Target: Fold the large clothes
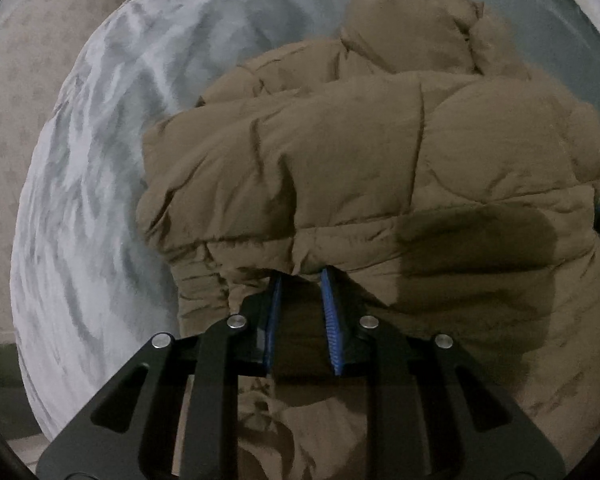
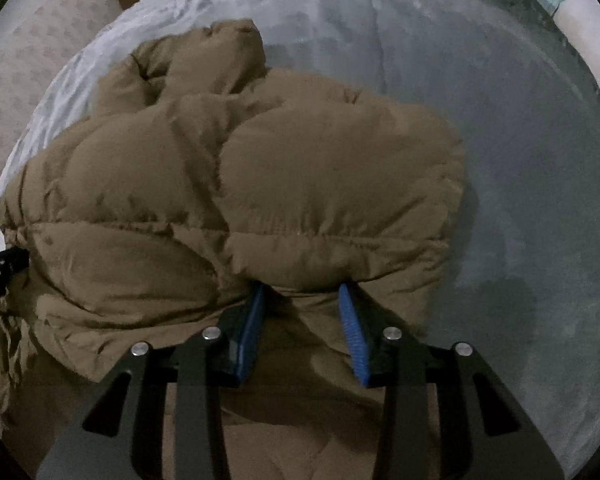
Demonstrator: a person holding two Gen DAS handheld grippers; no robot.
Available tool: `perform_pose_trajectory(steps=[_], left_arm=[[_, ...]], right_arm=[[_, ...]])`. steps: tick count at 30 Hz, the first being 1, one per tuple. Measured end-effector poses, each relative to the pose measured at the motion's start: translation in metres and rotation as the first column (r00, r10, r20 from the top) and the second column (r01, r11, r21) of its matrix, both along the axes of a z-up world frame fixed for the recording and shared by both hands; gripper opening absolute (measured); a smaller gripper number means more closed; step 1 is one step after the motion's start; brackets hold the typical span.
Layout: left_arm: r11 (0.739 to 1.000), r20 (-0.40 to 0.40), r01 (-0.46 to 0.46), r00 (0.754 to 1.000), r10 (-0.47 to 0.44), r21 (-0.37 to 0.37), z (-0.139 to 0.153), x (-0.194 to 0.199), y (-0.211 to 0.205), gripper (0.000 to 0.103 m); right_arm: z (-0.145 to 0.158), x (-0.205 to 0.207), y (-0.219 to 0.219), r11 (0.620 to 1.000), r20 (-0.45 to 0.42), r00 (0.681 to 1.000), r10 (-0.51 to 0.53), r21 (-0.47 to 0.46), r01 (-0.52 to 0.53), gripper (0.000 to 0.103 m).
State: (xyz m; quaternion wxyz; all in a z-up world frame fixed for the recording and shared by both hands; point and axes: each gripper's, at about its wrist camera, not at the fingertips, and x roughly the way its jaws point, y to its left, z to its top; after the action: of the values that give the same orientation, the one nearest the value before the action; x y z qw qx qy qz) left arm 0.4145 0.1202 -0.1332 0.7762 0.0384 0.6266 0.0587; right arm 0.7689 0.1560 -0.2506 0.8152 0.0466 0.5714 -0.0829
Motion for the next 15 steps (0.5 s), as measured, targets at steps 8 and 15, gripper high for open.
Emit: perform_pose_trajectory(steps=[8, 15], left_arm=[[1.000, -0.001, 0.000, 1.000, 0.000, -0.005, -0.015, 0.009, 0.005, 0.020], [1.000, 0.006, -0.018, 1.000, 0.018, -0.025, -0.013, 0.004, 0.019, 0.020]], right_arm=[[-0.017, 0.012, 0.006, 1.000, -0.014, 1.000, 0.005, -0.023, -0.005, 0.039], [-0.012, 0.011, 0.000, 1.000, -0.012, 1.000, -0.015, -0.002, 0.015, 0.040]])
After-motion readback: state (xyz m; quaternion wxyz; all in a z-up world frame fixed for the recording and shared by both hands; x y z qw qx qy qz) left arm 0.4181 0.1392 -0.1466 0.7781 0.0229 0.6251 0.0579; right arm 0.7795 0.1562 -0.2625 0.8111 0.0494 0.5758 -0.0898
